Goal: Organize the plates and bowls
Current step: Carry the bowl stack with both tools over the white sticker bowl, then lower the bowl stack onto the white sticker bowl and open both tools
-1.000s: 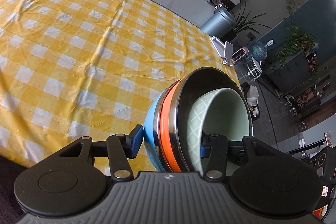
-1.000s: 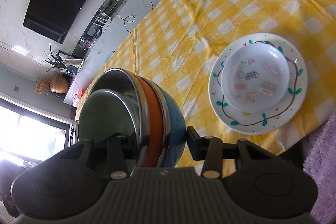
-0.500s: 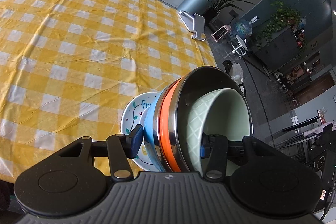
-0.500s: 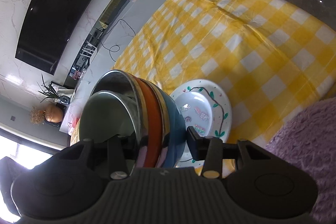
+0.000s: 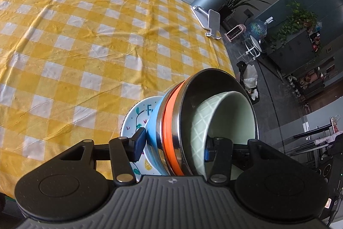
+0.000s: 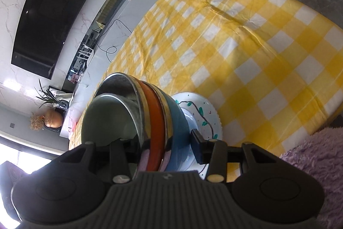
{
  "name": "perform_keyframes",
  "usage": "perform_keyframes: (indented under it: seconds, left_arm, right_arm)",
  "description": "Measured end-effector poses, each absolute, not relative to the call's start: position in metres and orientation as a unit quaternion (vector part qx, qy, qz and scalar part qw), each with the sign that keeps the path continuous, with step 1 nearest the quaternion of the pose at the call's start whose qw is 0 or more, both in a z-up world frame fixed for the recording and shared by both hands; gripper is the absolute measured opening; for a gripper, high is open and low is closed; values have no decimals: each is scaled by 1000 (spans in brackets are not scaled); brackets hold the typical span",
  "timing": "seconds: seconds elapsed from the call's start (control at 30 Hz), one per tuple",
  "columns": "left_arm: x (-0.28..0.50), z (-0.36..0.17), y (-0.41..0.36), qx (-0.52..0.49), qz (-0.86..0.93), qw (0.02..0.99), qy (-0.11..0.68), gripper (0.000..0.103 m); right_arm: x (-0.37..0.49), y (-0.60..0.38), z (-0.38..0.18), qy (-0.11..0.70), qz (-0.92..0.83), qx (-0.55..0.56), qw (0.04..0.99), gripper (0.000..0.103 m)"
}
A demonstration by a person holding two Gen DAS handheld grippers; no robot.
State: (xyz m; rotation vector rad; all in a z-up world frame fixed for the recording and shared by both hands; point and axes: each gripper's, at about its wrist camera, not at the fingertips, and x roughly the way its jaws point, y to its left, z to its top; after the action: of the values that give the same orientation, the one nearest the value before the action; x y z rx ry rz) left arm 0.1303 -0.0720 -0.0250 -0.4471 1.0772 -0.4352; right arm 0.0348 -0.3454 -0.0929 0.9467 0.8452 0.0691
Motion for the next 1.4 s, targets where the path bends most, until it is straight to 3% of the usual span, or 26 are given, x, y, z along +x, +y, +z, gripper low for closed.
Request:
perform_keyframes:
  seconds: [0.4, 0.7, 0.83, 1.07, 1.4]
  left_arm:
    - [136, -32, -73, -207, -201, 810, 510, 52]
    - [139, -33, -72, -206, -195, 806, 520, 48]
    - [139, -32, -72, -209, -199, 806, 517, 54]
    - [136, -25, -67, -214, -195, 816, 500, 65]
    - [115, 16, -56, -191, -200, 853, 442, 71]
  right_arm:
    - [41, -346, -101, 403, 31, 445, 799, 45]
    - [42, -344, -99, 396, 34, 444, 803, 57]
    - [43, -344, -96, 391, 33, 439, 808, 59]
    - [42, -346, -94, 384, 21, 443, 810, 74]
    - [25, -338, -58, 356, 16, 413, 838, 78]
